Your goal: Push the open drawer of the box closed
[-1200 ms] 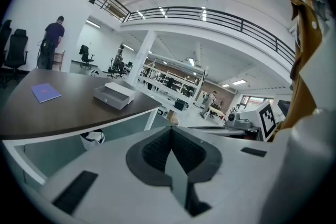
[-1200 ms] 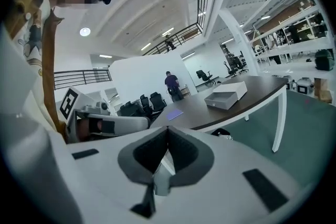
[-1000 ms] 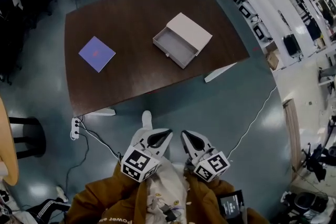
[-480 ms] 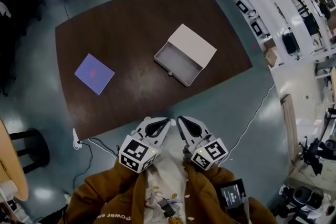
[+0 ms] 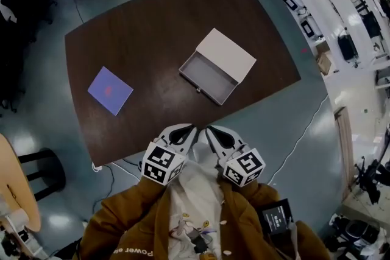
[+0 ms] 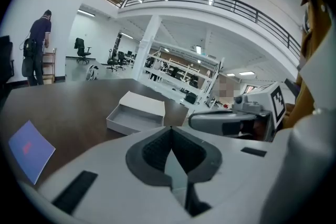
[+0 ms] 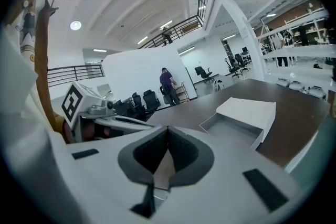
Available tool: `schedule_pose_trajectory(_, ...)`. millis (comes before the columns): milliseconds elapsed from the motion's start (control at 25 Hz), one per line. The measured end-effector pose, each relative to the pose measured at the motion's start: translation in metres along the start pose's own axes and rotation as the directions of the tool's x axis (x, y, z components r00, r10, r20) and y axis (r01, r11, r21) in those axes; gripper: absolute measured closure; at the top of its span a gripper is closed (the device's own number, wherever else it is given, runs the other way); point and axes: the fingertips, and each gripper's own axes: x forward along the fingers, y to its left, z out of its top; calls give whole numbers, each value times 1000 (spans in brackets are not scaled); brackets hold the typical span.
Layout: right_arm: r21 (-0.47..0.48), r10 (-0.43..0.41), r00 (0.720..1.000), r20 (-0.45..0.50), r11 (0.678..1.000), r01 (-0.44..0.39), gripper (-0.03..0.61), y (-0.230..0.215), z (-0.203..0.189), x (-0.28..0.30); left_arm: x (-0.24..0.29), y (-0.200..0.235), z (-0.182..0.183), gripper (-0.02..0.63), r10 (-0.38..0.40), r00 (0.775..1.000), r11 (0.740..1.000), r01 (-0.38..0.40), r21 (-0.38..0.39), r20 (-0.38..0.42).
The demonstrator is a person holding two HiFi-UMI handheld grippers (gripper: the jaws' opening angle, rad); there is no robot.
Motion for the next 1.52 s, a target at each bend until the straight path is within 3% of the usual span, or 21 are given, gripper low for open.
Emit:
schedule_pose_trajectory(80,0,5,1000,-18,1000,-5,578,-18,-4,-3,21,7,-5,593,18,1000,1000,-18,4,-25)
schedule_pose_trajectory(240,-20,-4,999,-39,1000,3,578,-47,-11,-12,59,17,-17,475,37,995,998,-33,45,-96)
schedule_pose_trajectory(520,-22,6,999,-52,1000,-7,577,-66,-10,-20,115,50,-38,399,99,978,984,-69,161,-185)
schedule_pose_trajectory(800,0,4,997,-73,1000,-4,578,-78,-13,-17,162,89,-65,397,156,947,970,-93,226,-282)
schedule_pose_trajectory(960,10,9,996,-85,1000,-8,578,-83,-16,-15,179,108,-77,397,179,923,970,-108,217,-342)
schedule_pose_trajectory(1280,35,2,995,-103,999,2,578,-90,-21,-13,201,129,-86,398,196,900,967,-111,230,-391)
schedule_pose_trajectory(1520,2,-60,994,-93,998,60,578,-110,-19,-11,210,133,-92,418,196,886,965,-98,244,-420)
